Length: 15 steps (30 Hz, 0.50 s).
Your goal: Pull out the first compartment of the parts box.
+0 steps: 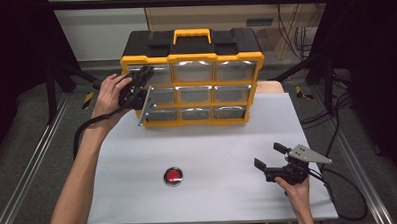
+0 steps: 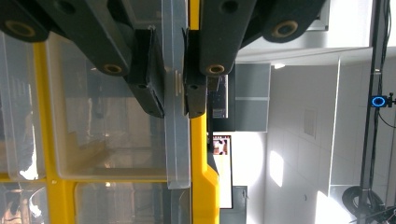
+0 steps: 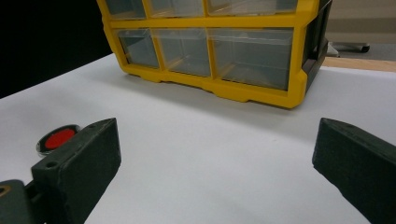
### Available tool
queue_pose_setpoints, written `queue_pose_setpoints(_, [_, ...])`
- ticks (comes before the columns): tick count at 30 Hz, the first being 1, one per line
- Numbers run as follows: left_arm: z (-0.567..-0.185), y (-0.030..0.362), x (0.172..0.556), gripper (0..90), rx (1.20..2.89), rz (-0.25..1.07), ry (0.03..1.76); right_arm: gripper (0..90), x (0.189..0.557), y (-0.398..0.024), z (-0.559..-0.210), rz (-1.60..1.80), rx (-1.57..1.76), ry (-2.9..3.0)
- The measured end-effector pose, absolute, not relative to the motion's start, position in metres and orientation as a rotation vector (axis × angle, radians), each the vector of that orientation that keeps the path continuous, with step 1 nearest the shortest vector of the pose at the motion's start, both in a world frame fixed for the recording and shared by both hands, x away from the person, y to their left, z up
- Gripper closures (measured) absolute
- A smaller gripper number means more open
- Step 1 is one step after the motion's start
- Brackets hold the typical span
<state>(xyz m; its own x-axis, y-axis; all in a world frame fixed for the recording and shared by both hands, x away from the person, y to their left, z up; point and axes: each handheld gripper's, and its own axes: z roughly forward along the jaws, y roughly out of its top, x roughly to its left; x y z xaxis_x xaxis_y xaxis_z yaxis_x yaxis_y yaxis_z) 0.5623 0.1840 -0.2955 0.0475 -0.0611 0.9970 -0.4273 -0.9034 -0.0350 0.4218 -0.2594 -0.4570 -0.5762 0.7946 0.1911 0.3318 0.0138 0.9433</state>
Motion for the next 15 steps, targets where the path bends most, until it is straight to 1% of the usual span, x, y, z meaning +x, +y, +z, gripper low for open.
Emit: queue_pose_setpoints(15, [-0.2977,0.1850,0.5525,78.7,2.036,1.948,-0.484,1.9,0.4216,-0.2598,-0.4566,1.584,1.152,1.900])
